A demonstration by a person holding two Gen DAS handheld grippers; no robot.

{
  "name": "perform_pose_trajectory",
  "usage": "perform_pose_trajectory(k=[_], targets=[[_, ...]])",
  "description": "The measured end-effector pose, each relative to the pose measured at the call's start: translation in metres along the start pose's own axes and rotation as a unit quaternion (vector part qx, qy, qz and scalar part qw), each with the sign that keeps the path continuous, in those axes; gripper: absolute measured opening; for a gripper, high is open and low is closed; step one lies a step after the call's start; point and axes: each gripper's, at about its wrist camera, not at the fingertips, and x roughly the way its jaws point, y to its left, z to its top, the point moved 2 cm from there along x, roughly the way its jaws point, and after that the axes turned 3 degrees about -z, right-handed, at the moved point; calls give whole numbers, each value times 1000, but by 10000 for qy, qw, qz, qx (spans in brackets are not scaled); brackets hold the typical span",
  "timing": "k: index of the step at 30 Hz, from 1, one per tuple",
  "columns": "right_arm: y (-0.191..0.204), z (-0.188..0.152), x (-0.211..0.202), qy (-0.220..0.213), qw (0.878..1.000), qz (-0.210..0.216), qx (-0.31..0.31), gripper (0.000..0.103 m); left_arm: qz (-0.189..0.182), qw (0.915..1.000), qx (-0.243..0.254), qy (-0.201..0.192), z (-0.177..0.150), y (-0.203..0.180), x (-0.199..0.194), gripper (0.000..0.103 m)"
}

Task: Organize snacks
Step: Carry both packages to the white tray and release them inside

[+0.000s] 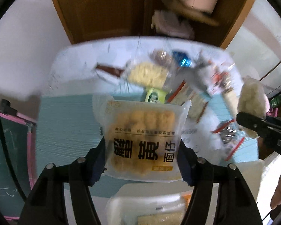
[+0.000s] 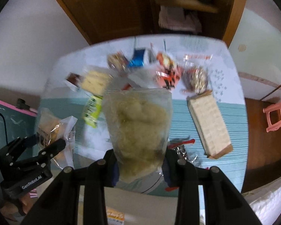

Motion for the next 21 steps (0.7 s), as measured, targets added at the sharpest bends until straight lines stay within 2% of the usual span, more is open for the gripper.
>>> perform_pose_trajectory(k=[5, 11, 16, 21], targets=[[1, -6, -66, -545, 9982, 266, -32, 36, -58, 9970, 143, -753, -9, 0, -88, 65], [15, -36, -136, -987, 9938, 492, -161, 36, -186, 9916, 121, -1273, -39, 4, -168, 66], [19, -72, -163, -1086, 9922, 573, -231, 36, -256, 9906, 142, -1338, -75, -4, -197, 67], [25, -110, -175, -1095, 9916, 590, -366, 36, -283, 9913, 206, -1266, -106, -18, -200, 67]])
